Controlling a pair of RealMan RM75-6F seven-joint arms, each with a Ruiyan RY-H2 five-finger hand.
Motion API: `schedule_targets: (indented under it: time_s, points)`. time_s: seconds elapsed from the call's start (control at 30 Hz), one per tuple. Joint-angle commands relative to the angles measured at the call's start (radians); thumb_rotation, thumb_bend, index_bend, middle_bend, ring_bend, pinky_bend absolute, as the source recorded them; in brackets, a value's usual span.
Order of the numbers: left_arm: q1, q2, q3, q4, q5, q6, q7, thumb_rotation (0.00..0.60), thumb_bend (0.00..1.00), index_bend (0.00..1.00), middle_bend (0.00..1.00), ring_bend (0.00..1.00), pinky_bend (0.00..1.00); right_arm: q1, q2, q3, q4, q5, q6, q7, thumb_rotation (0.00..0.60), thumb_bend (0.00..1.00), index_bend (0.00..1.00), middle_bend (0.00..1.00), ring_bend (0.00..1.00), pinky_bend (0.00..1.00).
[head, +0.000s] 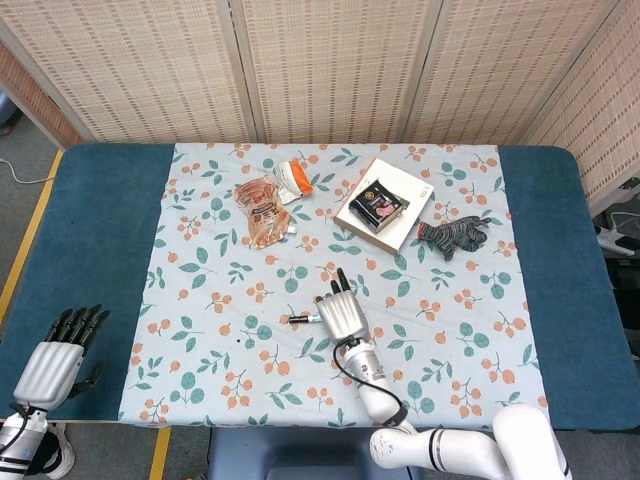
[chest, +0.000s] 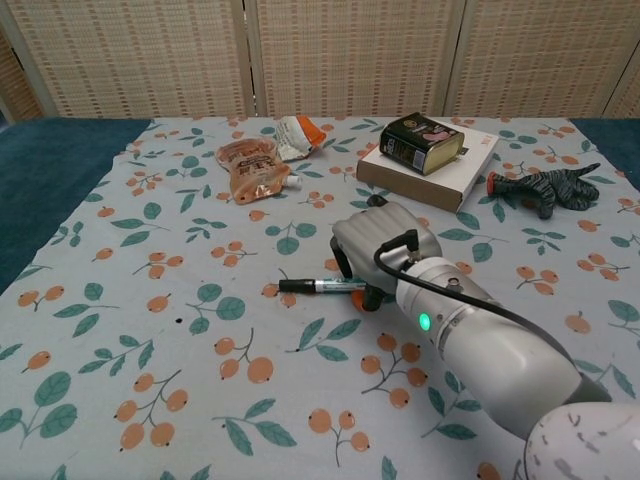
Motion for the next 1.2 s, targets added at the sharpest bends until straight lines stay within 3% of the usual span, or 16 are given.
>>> schedule_targets:
  time_s: [0.03, 0.33, 0.5, 0.63, 0.77, 1.0, 1.2]
  points:
    - [-0.001, 0.001, 0.001, 0.0, 0.0, -0.002, -0.003, 0.6, 0.43, 0.0, 0.0, 0.0, 0.04, -0.01, -0.004, -0.015, 0.019, -0.018, -0.003, 0.036, 0.6, 0.4, 0.79, 0.65, 0.28, 0.0]
    - [-0.022, -0.029, 0.007, 0.044, 0.044, -0.006, -0.063, 0.6, 0.46, 0.05, 0.0, 0.0, 0.06, -0.032, 0.052, -0.037, -0.016, -0.095, 0.01, 0.115, 0.6, 0.42, 0.8, 0.72, 0.35, 0.0]
    - [-0.048, -0.062, 0.003, 0.069, 0.062, -0.025, -0.082, 0.6, 0.49, 0.14, 0.08, 0.02, 0.18, -0.035, 0.095, -0.035, -0.068, -0.119, 0.019, 0.122, 0.6, 0.42, 0.8, 0.72, 0.35, 0.0]
    - [-0.154, -0.165, -0.056, 0.066, 0.049, -0.132, -0.077, 0.6, 0.5, 0.23, 0.2, 0.12, 0.33, -0.048, 0.171, -0.028, -0.19, -0.142, 0.026, 0.16, 0.6, 0.42, 0.8, 0.72, 0.35, 0.0]
    - [-0.232, -0.249, -0.112, 0.059, -0.012, -0.225, -0.023, 0.6, 0.49, 0.28, 0.28, 0.2, 0.42, -0.049, 0.187, -0.026, -0.218, -0.138, 0.021, 0.165, 0.6, 0.42, 0.8, 0.72, 0.35, 0.0]
    - [-0.326, -0.424, -0.201, 0.1, -0.13, -0.291, 0.139, 0.6, 0.41, 0.3, 0.31, 0.23, 0.45, -0.025, 0.166, -0.01, -0.205, -0.117, -0.001, 0.158, 0.6, 0.42, 0.8, 0.72, 0.35, 0.0]
    - [-0.362, -0.513, -0.218, 0.137, -0.18, -0.304, 0.168, 0.6, 0.39, 0.3, 0.34, 0.25, 0.5, -0.007, 0.139, 0.012, -0.185, -0.099, -0.004, 0.16, 0.6, 0.42, 0.8, 0.72, 0.35, 0.0]
